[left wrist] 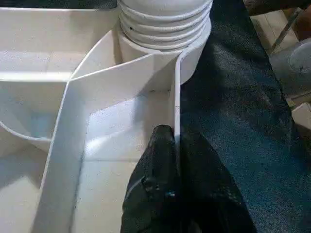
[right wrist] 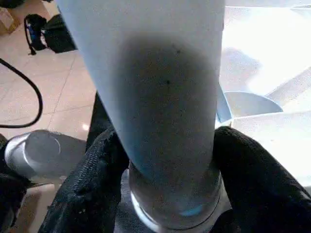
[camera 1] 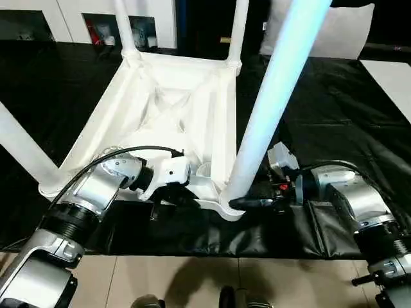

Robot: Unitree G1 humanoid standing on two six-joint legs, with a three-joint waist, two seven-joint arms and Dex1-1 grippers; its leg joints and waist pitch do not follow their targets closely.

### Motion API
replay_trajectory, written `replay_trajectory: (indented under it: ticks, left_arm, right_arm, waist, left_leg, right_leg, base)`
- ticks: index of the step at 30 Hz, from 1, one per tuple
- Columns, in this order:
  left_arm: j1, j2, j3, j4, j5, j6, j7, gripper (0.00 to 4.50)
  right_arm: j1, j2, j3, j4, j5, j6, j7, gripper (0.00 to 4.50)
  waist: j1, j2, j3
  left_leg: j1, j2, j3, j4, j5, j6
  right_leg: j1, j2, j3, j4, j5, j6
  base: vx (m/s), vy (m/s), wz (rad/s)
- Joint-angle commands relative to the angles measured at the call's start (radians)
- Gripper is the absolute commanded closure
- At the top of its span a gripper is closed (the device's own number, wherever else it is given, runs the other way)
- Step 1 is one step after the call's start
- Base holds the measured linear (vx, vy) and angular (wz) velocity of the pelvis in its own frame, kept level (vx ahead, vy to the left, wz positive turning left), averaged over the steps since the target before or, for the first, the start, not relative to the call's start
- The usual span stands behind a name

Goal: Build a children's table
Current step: Rotate leg to tighten

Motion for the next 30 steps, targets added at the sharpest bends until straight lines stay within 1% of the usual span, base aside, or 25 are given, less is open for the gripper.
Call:
replay_trajectory:
  ticks: [1,2,3,4,5,6,7,10,11,12,15,16,17,18,19,21,22,23,24,25,26,27,28,29,30]
  left_arm:
    - [0.010,-0.013,-0.004,0.020,-0.010,-0.005,0.010,4.50]
    - [0.010,-0.013,-0.003,0.021,-0.010,-0.006,0.011,4.50]
    - [0.009,-0.013,-0.002,0.023,-0.010,-0.007,0.013,4.50]
    - [0.009,-0.012,0.000,0.023,-0.010,-0.007,0.014,4.50]
    - [0.008,-0.012,0.000,0.023,-0.010,-0.007,0.014,4.50]
    - [0.008,-0.012,0.001,0.024,-0.010,-0.006,0.015,4.50]
    - [0.009,-0.013,0.004,0.024,-0.012,-0.004,0.017,4.50]
    - [0.011,-0.011,0.009,0.023,-0.014,0.000,0.020,4.50]
    - [0.013,-0.010,0.013,0.021,-0.018,0.007,0.022,4.50]
    - [0.014,-0.010,0.015,0.020,-0.020,0.011,0.024,4.50]
    - [0.020,-0.026,0.029,0.013,-0.033,0.050,0.047,4.50]
    - [0.021,-0.046,0.039,0.007,-0.041,0.079,0.073,4.50]
    - [0.021,-0.046,0.039,0.007,-0.041,0.079,0.073,4.50]
    - [0.022,-0.068,0.046,-0.004,-0.047,0.114,0.102,4.50]
    - [0.022,-0.085,0.052,-0.011,-0.051,0.140,0.123,4.50]
    - [0.022,-0.113,0.060,-0.024,-0.060,0.183,0.154,4.50]
    - [0.019,-0.129,0.064,-0.026,-0.062,0.202,0.176,4.50]
    - [0.012,-0.161,0.068,-0.026,-0.058,0.232,0.220,4.50]
    - [-0.001,-0.204,0.074,-0.017,-0.051,0.264,0.278,4.50]
    - [-0.008,-0.225,0.076,-0.011,-0.048,0.278,0.304,4.50]
    - [-0.018,-0.250,0.078,0.000,-0.045,0.293,0.333,4.50]
    - [-0.036,-0.287,0.085,0.023,-0.036,0.307,0.387,4.50]
    - [-0.063,-0.340,0.098,0.061,-0.024,0.324,0.463,4.50]
    - [-0.077,-0.367,0.104,0.081,-0.019,0.332,0.501,4.50]
    - [-0.085,-0.381,0.108,0.092,-0.016,0.336,0.522,4.50]
  right_arm:
    - [-0.001,-0.002,0.001,-0.011,-0.008,0.024,0.000,1.72]
    - [-0.002,-0.002,0.000,-0.014,-0.002,0.034,0.006,1.78]
    - [-0.002,-0.003,0.000,-0.020,0.007,0.049,0.013,1.70]
    - [-0.001,-0.005,0.001,-0.025,0.011,0.057,0.015,1.73]
    - [-0.001,-0.005,0.001,-0.027,0.011,0.057,0.015,1.91]
    - [0.000,-0.006,0.002,-0.028,0.012,0.057,0.015,1.91]
    - [0.001,-0.005,0.001,-0.030,0.012,0.054,0.014,2.08]
    - [0.005,-0.004,-0.001,-0.036,0.017,0.055,0.015,2.25]
    - [0.012,-0.004,-0.003,-0.046,0.024,0.067,0.021,2.29]
    - [0.014,-0.003,-0.003,-0.051,0.028,0.073,0.023,2.30]
    - [0.039,-0.002,-0.006,-0.085,0.043,0.100,0.019,2.34]
    - [0.061,0.006,-0.010,-0.119,0.059,0.134,-0.003,2.37]
    - [0.061,0.006,-0.010,-0.119,0.059,0.134,-0.003,2.37]
    - [0.084,0.019,-0.012,-0.154,0.064,0.162,-0.043,2.37]
    - [0.096,0.036,-0.016,-0.170,0.064,0.172,-0.082,2.37]
    - [0.109,0.072,-0.027,-0.183,0.050,0.197,-0.171,2.37]
    - [0.108,0.095,-0.032,-0.180,0.034,0.211,-0.228,2.38]
    - [0.103,0.139,-0.047,-0.174,0.016,0.246,-0.324,2.38]
    - [0.094,0.198,-0.073,-0.163,0.004,0.284,-0.439,2.38]
    - [0.088,0.227,-0.087,-0.158,0.003,0.308,-0.492,2.38]
    - [0.082,0.258,-0.103,-0.154,0.006,0.337,-0.543,2.38]
    - [0.075,0.296,-0.120,-0.152,-0.006,0.358,-0.610,2.38]
    - [0.065,0.348,-0.145,-0.147,-0.017,0.391,-0.699,2.38]
    - [0.060,0.375,-0.160,-0.143,-0.019,0.411,-0.744,2.38]
    - [0.057,0.390,-0.167,-0.141,-0.020,0.423,-0.769,2.38]
  waist:
    - [-0.006,-0.004,-0.042]
    - [-0.006,-0.005,-0.041]
    - [-0.006,-0.005,-0.040]
    - [-0.005,-0.005,-0.040]
    - [-0.005,-0.004,-0.039]
    - [-0.006,-0.004,-0.039]
    - [-0.005,-0.004,-0.039]
    - [-0.006,-0.004,-0.036]
    - [-0.006,-0.002,-0.034]
    - [-0.006,-0.003,-0.034]
    - [-0.006,-0.002,-0.031]
    - [-0.006,-0.003,-0.031]
    - [-0.005,-0.003,-0.031]
    - [-0.004,-0.001,-0.028]
    - [-0.005,-0.001,-0.030]
    - [-0.008,-0.002,-0.028]
    - [-0.009,0.000,-0.027]
    - [-0.013,0.001,-0.025]
    - [-0.018,0.001,-0.023]
    - [-0.029,0.001,-0.023]
    - [-0.032,0.001,-0.024]
    - [-0.036,0.001,-0.028]
    - [-0.036,0.003,-0.027]
    - [-0.041,0.004,-0.026]
    - [-0.040,0.004,-0.027]
  left_leg:
    - [-0.012,0.052,-0.010,-0.083,-0.089,0.099]
    - [-0.012,0.053,-0.010,-0.084,-0.094,0.098]
    - [-0.012,0.053,-0.009,-0.084,-0.096,0.097]
    - [-0.012,0.052,-0.009,-0.084,-0.097,0.097]
    - [-0.013,0.052,-0.010,-0.085,-0.096,0.095]
    - [-0.012,0.052,-0.010,-0.085,-0.097,0.097]
    - [-0.012,0.052,-0.009,-0.085,-0.093,0.097]
    - [-0.013,0.052,-0.010,-0.087,-0.106,0.093]
    - [-0.013,0.053,-0.011,-0.088,-0.112,0.091]
    - [-0.013,0.053,-0.011,-0.088,-0.115,0.091]
    - [-0.013,0.054,-0.012,-0.090,-0.117,0.091]
    - [-0.012,0.054,-0.011,-0.090,-0.110,0.092]
    - [-0.013,0.054,-0.010,-0.090,-0.098,0.094]
    - [-0.011,0.054,-0.010,-0.090,-0.087,0.099]
    - [-0.012,0.054,-0.009,-0.090,-0.070,0.099]
    - [-0.018,0.050,-0.009,-0.090,-0.065,0.098]
    - [-0.016,0.048,-0.009,-0.090,-0.073,0.095]
    - [-0.020,0.048,-0.011,-0.092,-0.076,0.089]
    - [-0.023,0.045,-0.012,-0.094,-0.081,0.077]
    - [-0.022,0.039,-0.017,-0.097,-0.105,0.057]
    - [-0.022,0.038,-0.019,-0.098,-0.102,0.055]
    - [-0.021,0.038,-0.018,-0.096,-0.092,0.057]
    - [-0.013,0.037,-0.013,-0.095,-0.084,0.067]
    - [-0.015,0.035,-0.011,-0.095,-0.081,0.070]
    - [-0.016,0.033,-0.012,-0.095,-0.072,0.073]
  right_leg:
    - [0.059,-0.080,0.056,-0.086,-0.349,-0.232]
    - [0.059,-0.080,0.056,-0.087,-0.351,-0.232]
    - [0.059,-0.081,0.057,-0.088,-0.355,-0.230]
    - [0.059,-0.081,0.057,-0.087,-0.357,-0.229]
    - [0.060,-0.082,0.057,-0.087,-0.360,-0.227]
    - [0.059,-0.081,0.057,-0.088,-0.361,-0.226]
    - [0.059,-0.082,0.058,-0.088,-0.361,-0.225]
    - [0.058,-0.083,0.058,-0.092,-0.387,-0.217]
    - [0.057,-0.084,0.058,-0.093,-0.398,-0.216]
    - [0.057,-0.083,0.059,-0.094,-0.405,-0.212]
    - [0.055,-0.083,0.059,-0.094,-0.412,-0.209]
    - [0.056,-0.083,0.060,-0.094,-0.402,-0.211]
    - [0.058,-0.082,0.060,-0.093,-0.386,-0.211]
    - [0.056,-0.082,0.060,-0.092,-0.367,-0.216]
    - [0.057,-0.082,0.060,-0.090,-0.344,-0.222]
    - [0.061,-0.082,0.060,-0.091,-0.356,-0.217]
    - [0.058,-0.082,0.059,-0.096,-0.386,-0.210]
    - [0.059,-0.082,0.059,-0.096,-0.402,-0.204]
    - [0.060,-0.081,0.057,-0.101,-0.431,-0.191]
    - [0.058,-0.080,0.056,-0.108,-0.501,-0.160]
    - [0.061,-0.081,0.055,-0.109,-0.517,-0.152]
    - [0.063,-0.081,0.055,-0.109,-0.508,-0.149]
    - [0.053,-0.077,0.056,-0.114,-0.490,-0.148]
    - [0.053,-0.072,0.057,-0.114,-0.477,-0.150]
    - [0.055,-0.073,0.055,-0.114,-0.459,-0.155]
  base:
    - [0.000,0.000,0.00]
    - [0.000,0.000,0.00]
    - [0.000,0.000,0.00]
    - [0.000,0.000,0.00]
    - [0.000,0.000,0.00]
    - [0.000,0.000,0.00]
    - [0.000,0.000,0.00]
    - [0.000,0.000,0.00]
    - [0.000,0.000,0.00]
    - [0.000,0.000,0.00]
    - [0.000,0.000,0.00]
    - [0.000,0.000,0.00]
    - [0.000,0.000,0.00]
    - [0.000,0.000,0.00]
    - [0.000,0.000,0.00]
    - [0.000,0.000,0.00]
    - [0.000,0.000,0.00]
    - [0.000,0.000,0.00]
    - [0.000,0.000,0.00]
    - [0.000,0.000,0.00]
    - [0.000,0.000,0.00]
    - [0.000,0.000,0.00]
    - [0.000,0.000,0.00]
    - [0.000,0.000,0.00]
    - [0.000,0.000,0.00]
